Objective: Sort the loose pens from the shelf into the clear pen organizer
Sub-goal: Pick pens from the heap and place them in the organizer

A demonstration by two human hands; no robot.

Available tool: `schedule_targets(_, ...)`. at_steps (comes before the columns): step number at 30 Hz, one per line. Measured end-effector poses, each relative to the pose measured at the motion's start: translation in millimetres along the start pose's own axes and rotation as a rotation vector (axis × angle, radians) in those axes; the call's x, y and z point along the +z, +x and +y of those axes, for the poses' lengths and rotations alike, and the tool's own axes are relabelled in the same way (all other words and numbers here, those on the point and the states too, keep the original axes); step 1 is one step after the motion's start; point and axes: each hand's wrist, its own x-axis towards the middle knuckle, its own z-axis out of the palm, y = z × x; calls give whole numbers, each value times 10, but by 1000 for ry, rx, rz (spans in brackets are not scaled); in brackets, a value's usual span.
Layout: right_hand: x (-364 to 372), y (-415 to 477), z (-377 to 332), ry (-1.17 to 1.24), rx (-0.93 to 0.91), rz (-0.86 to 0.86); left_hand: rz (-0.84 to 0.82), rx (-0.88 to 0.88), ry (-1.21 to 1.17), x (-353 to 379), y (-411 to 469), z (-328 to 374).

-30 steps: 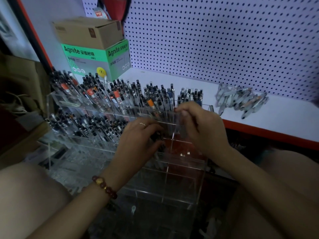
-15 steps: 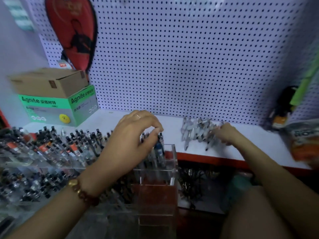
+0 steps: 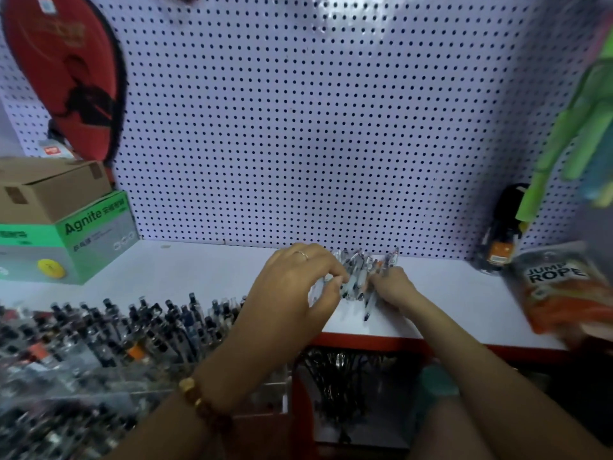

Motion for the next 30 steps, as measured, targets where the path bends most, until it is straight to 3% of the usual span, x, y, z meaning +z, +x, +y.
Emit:
schedule_targets(3, -12, 24, 54, 24, -18, 53, 11, 12, -7, 48, -2, -19)
schedule_targets(8, -232, -153, -75, 140, -249, 175, 11, -7, -65, 35, -10, -43)
schedule_targets(16, -285, -1390, -709, 623, -596, 0, -205, -352, -429, 140, -33, 243)
schedule_targets(20, -35, -1709, -706, 697, -643, 71, -216, -529, -739, 120, -126, 367)
schedule_targets(22, 64, -1799, -676, 723, -607, 61, -218, -499, -739, 82, -223, 341)
schedule_targets(30, 166, -2167, -587, 633, -614, -254, -171, -302, -574, -235, -611, 130)
